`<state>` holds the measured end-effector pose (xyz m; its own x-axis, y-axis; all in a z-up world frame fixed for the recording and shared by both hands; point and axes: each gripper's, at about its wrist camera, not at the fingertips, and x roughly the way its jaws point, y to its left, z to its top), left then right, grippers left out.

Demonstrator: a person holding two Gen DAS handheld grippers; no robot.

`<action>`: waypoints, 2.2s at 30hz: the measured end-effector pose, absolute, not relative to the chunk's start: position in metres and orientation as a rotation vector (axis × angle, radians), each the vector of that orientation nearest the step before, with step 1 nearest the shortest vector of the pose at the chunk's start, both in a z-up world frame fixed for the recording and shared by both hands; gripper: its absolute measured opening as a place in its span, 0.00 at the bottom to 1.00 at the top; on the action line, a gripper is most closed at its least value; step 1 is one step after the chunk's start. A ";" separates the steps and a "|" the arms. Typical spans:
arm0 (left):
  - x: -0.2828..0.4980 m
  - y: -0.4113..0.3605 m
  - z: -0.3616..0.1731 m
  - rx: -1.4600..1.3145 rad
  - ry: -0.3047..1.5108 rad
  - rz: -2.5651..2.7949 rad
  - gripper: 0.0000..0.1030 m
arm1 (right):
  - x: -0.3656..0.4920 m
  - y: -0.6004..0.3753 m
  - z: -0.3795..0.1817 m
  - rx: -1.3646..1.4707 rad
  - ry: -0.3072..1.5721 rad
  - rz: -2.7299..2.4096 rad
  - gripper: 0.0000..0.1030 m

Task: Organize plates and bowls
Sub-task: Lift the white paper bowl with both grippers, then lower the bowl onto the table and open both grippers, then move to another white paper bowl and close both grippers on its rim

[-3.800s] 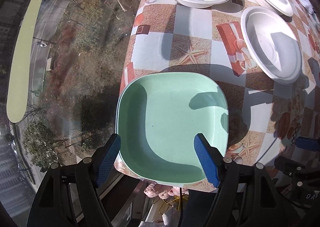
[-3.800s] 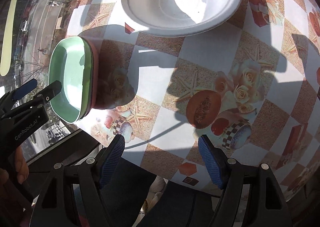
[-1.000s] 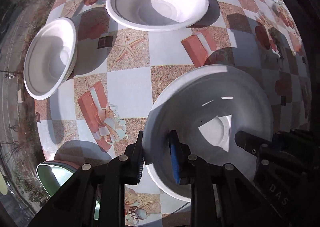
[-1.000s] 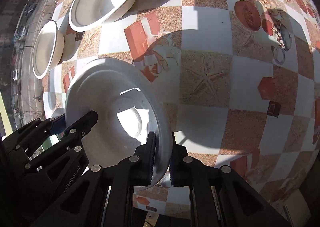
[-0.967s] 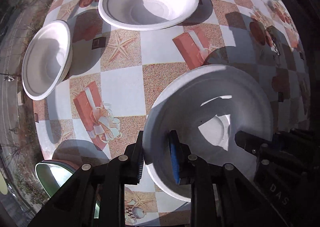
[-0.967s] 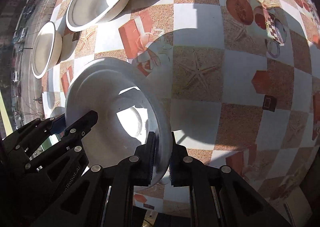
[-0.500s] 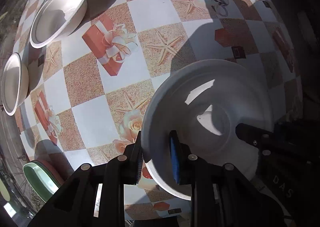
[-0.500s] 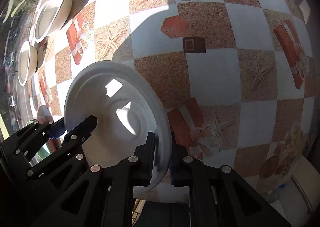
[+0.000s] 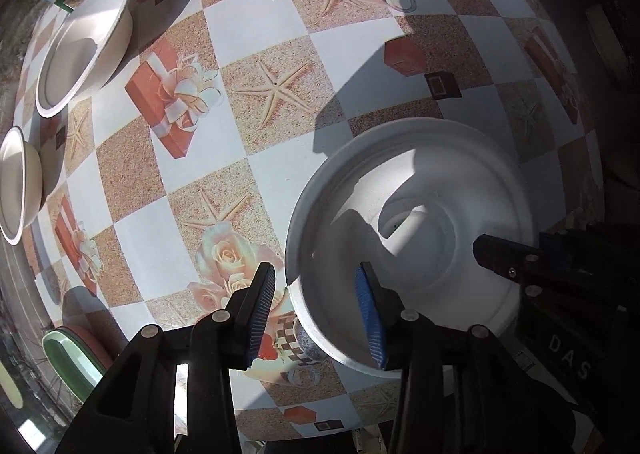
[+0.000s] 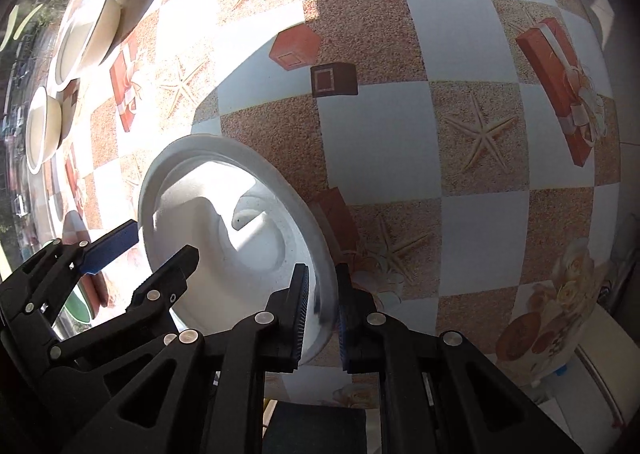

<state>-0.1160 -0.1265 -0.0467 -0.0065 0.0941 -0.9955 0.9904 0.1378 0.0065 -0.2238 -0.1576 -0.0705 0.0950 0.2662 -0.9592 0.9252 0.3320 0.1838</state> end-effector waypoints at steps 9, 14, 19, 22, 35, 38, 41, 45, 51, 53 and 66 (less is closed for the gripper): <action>-0.096 -0.112 -0.035 1.130 1.341 -1.092 0.73 | -0.221 -0.165 -0.059 1.176 1.386 -0.785 0.52; -0.070 -0.096 -0.028 1.108 1.354 -1.122 0.75 | -0.214 -0.176 -0.046 1.186 1.349 -0.846 0.52; -0.031 -0.092 -0.016 1.092 1.323 -1.116 0.75 | -0.179 -0.187 -0.028 1.173 1.299 -0.828 0.52; 0.002 -0.100 -0.004 1.039 1.283 -1.074 0.75 | -0.146 -0.194 -0.018 1.164 1.268 -0.796 0.52; 0.132 -0.178 0.011 0.847 1.180 -0.843 0.76 | -0.010 -0.240 -0.019 1.145 1.161 -0.728 0.52; 0.143 -0.198 0.003 0.861 1.157 -0.842 0.76 | 0.006 -0.250 -0.033 1.137 1.163 -0.737 0.52; 0.150 -0.215 -0.009 0.881 1.145 -0.848 0.76 | 0.019 -0.260 -0.046 1.155 1.168 -0.736 0.52; 0.158 -0.233 -0.032 0.933 1.134 -0.834 0.76 | 0.027 -0.269 -0.062 1.166 1.176 -0.740 0.52; 0.164 -0.245 -0.057 0.965 1.168 -0.824 0.76 | 0.034 -0.273 -0.083 1.205 1.173 -0.697 0.52; 0.161 -0.245 -0.064 1.007 1.172 -0.817 0.60 | 0.035 -0.273 -0.089 1.231 1.170 -0.669 0.43; 0.117 -0.194 -0.056 1.008 1.211 -0.861 0.31 | 0.010 -0.223 -0.081 1.138 1.279 -0.559 0.14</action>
<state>0.1167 -0.1941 -0.0559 0.1623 -0.0042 -0.9867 0.9305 0.3333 0.1516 0.0100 -0.2232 -0.0810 0.2624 0.2489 -0.9323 0.8534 0.3911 0.3446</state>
